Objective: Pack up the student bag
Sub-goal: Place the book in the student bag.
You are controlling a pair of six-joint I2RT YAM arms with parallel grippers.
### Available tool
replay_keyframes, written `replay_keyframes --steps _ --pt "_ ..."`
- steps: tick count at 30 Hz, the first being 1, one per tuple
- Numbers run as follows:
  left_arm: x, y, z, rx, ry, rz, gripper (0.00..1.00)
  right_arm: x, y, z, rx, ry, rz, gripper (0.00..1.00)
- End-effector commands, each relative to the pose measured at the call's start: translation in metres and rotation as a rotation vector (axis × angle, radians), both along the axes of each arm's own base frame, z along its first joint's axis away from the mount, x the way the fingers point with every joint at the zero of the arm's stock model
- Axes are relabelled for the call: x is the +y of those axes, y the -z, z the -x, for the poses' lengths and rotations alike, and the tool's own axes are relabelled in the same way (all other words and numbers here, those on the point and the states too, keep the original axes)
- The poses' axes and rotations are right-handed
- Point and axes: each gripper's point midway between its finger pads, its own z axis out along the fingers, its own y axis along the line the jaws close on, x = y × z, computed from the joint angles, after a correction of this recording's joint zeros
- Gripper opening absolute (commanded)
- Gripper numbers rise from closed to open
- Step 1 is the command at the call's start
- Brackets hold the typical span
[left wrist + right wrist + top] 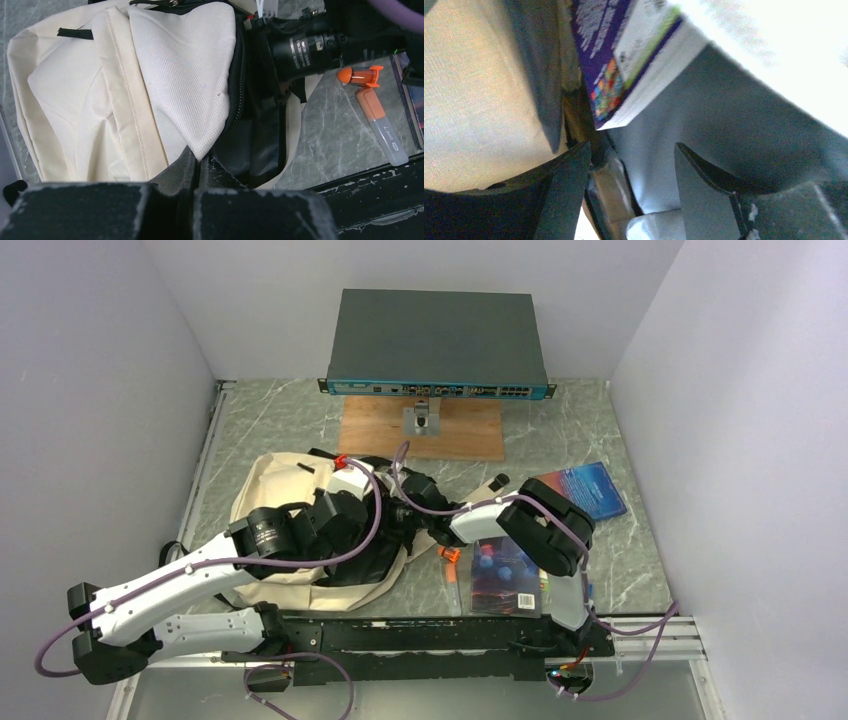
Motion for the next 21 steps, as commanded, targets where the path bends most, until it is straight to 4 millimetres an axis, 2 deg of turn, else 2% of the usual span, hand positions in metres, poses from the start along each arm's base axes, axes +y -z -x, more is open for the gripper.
replay_keyframes --steps 1,6,9,11,13,15,17,21 --pt "-0.011 -0.009 -0.001 -0.024 0.015 0.084 0.0 -0.006 -0.013 -0.02 -0.064 0.028 -0.027 0.62" --pt "-0.007 -0.007 -0.002 -0.015 0.002 0.052 0.0 0.027 -0.021 -0.029 -0.103 -0.02 -0.026 0.46" --pt "-0.005 -0.005 -0.001 -0.013 -0.002 0.048 0.0 0.048 -0.029 -0.021 -0.142 -0.084 -0.022 0.36" --pt "-0.005 -0.002 0.0 -0.011 -0.002 0.05 0.0 0.049 -0.035 -0.013 -0.147 -0.131 -0.036 0.35" --pt "-0.006 0.0 0.0 -0.012 -0.001 0.055 0.0 0.031 -0.044 -0.013 -0.142 -0.115 -0.061 0.36" --pt "-0.006 0.002 -0.001 -0.014 0.002 0.054 0.0 0.0 -0.048 -0.013 -0.136 -0.089 -0.045 0.41" --pt "-0.007 0.006 -0.002 -0.017 0.002 0.05 0.0 -0.034 -0.047 -0.01 -0.145 -0.064 0.011 0.53" --pt "-0.011 0.017 -0.003 -0.013 0.008 0.05 0.0 -0.105 -0.033 0.005 -0.199 -0.009 0.254 0.73"
